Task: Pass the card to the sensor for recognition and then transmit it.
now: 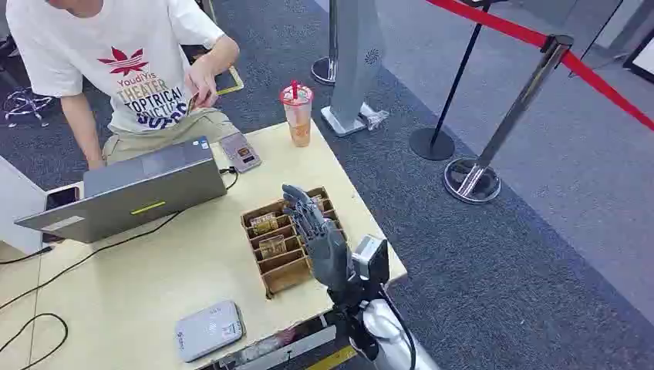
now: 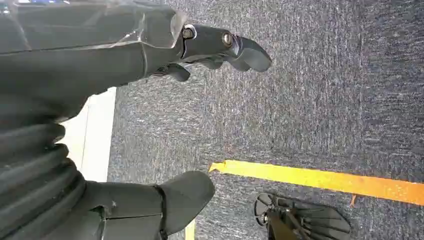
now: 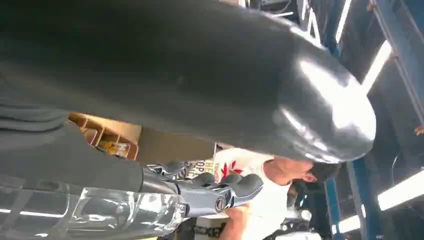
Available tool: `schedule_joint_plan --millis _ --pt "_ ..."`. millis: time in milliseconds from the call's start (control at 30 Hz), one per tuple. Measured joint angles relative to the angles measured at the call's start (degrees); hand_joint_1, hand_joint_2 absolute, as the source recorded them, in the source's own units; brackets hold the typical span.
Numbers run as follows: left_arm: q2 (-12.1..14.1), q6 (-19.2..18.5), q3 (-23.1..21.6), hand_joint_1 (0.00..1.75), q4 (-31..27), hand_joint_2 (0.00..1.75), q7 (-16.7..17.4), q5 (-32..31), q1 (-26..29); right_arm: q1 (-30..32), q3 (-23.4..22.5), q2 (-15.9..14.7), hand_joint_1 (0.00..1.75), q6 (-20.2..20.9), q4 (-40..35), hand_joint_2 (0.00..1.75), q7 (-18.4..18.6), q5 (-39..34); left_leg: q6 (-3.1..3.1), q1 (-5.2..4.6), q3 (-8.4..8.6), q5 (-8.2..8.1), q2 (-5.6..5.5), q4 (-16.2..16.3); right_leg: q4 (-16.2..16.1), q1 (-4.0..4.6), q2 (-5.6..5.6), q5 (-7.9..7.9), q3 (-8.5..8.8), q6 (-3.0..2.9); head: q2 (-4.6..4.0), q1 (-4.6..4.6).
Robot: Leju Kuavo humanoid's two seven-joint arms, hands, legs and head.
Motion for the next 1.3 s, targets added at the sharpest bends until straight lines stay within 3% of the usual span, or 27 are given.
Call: schedule_joint_plan --millis 500,533,767,1300 --pt "0.0 -0.2 0.1 0.00 0.0 1.75 0.0 -0.4 -0.1 -2.3 0.6 0.0 0.00 -0.5 3.2 0.00 1.4 0.3 0.00 0.00 0.00 0.00 0.00 0.0 0.0 0.00 0.00 0.00 0.00 0.00 0.00 0.00" --pt "0.0 -0.3 0.1 0.00 0.0 1.75 0.0 -0.5 -0.1 -2.3 0.7 0.0 0.00 -0.5 3.4 1.75 1.6 0.4 0.00 0.00 0.00 0.00 0.00 0.0 0.0 0.00 0.00 0.00 0.00 0.00 0.00 -0.02" --pt "0.0 -0.4 0.1 0.00 0.0 1.75 0.0 -0.7 -0.1 -2.6 1.3 0.0 0.00 -0.7 3.9 1.75 2.6 1.0 0.00 0.00 0.00 0.01 0.00 0.0 0.0 0.00 0.00 0.01 0.00 0.00 0.00 -0.02" --pt "0.0 -0.8 0.0 0.00 0.0 1.75 0.5 -2.2 -0.8 -6.6 3.2 -0.4 0.00 -10.3 3.9 1.75 4.7 15.8 0.01 0.00 0.01 0.02 0.00 0.0 0.0 0.00 0.00 0.03 0.01 0.00 0.00 -0.02"
